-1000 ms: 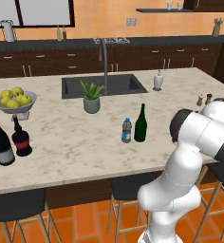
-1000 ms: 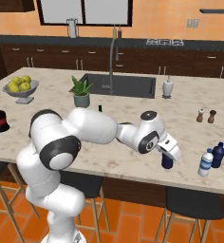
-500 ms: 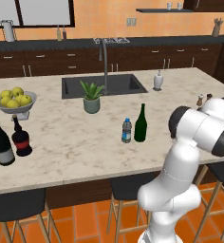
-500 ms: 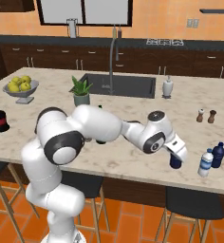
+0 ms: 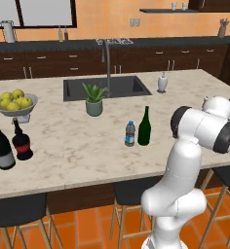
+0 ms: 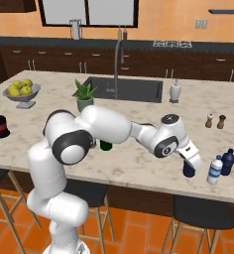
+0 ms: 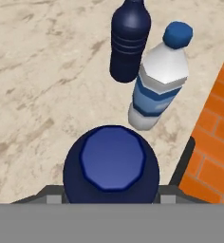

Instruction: Move the plastic bottles in the middle to the plastics group, and the glass bottles in the middle to the glass group.

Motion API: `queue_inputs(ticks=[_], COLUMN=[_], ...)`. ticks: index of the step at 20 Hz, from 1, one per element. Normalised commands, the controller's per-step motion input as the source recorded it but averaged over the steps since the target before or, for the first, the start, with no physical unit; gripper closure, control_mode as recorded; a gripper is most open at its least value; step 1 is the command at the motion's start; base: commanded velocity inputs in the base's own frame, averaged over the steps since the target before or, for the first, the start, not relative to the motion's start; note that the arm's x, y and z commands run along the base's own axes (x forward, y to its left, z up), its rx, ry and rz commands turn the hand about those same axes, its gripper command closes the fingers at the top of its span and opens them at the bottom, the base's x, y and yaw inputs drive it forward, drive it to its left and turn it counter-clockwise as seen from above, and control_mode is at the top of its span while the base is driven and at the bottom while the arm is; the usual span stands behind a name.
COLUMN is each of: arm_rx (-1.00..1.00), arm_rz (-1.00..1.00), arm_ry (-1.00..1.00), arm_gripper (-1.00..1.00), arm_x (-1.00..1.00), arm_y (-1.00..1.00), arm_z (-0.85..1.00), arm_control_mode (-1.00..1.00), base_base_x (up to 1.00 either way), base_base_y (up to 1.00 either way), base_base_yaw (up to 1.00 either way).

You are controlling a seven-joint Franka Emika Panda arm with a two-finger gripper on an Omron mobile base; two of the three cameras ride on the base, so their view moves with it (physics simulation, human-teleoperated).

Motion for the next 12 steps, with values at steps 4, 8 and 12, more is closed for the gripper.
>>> queue_inputs(ticks=[4, 8, 12], arm_rx=[0.01, 0.00, 0.00], arm_rz=[-0.05, -0.02, -0.02], arm_ry=[0.00, 0.00, 0.00], arm_gripper=[1.00, 1.00, 1.00], arm_x=[0.00, 0.00, 0.00], arm_y=[-0.02, 0.00, 0.00], arm_z=[-0.32, -0.33, -0.16], arm_control_mode=[-1.00, -1.00, -1.00], base_base_x=[0.00, 0.00, 0.00], base_base_y=[0.00, 0.00, 0.00], base_base_yaw=[0.00, 0.00, 0.00])
